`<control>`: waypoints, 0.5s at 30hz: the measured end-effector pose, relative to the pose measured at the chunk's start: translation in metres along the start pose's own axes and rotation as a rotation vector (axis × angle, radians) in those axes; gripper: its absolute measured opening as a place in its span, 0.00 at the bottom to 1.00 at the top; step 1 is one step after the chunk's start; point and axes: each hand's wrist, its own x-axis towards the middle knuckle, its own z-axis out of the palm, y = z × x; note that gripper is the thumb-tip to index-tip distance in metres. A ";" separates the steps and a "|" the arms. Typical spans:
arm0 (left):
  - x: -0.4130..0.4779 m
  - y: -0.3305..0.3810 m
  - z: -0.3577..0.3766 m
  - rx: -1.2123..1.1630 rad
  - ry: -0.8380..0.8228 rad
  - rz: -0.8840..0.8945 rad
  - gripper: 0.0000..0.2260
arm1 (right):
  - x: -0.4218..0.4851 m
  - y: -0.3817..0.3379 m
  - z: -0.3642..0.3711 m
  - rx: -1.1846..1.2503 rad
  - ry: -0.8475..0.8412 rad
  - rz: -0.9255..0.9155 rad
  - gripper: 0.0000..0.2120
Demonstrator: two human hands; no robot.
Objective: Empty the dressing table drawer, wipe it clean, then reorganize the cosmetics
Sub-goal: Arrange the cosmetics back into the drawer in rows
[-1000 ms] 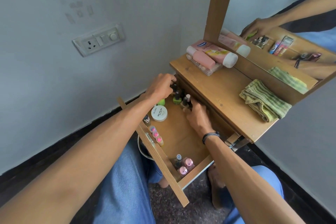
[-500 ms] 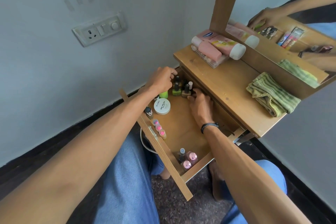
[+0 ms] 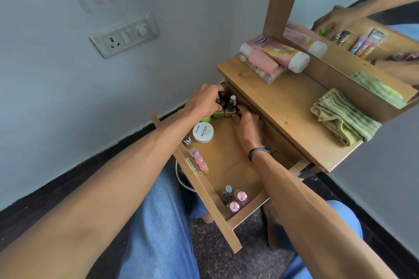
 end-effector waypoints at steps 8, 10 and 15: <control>-0.003 -0.006 0.000 0.000 0.001 0.037 0.23 | -0.003 0.001 0.001 0.100 -0.003 -0.040 0.25; -0.004 -0.005 -0.001 0.003 -0.005 0.038 0.22 | -0.003 0.000 0.001 0.100 -0.003 -0.056 0.27; -0.001 -0.001 -0.003 0.040 -0.027 0.058 0.17 | -0.002 -0.003 0.001 0.137 0.010 -0.082 0.29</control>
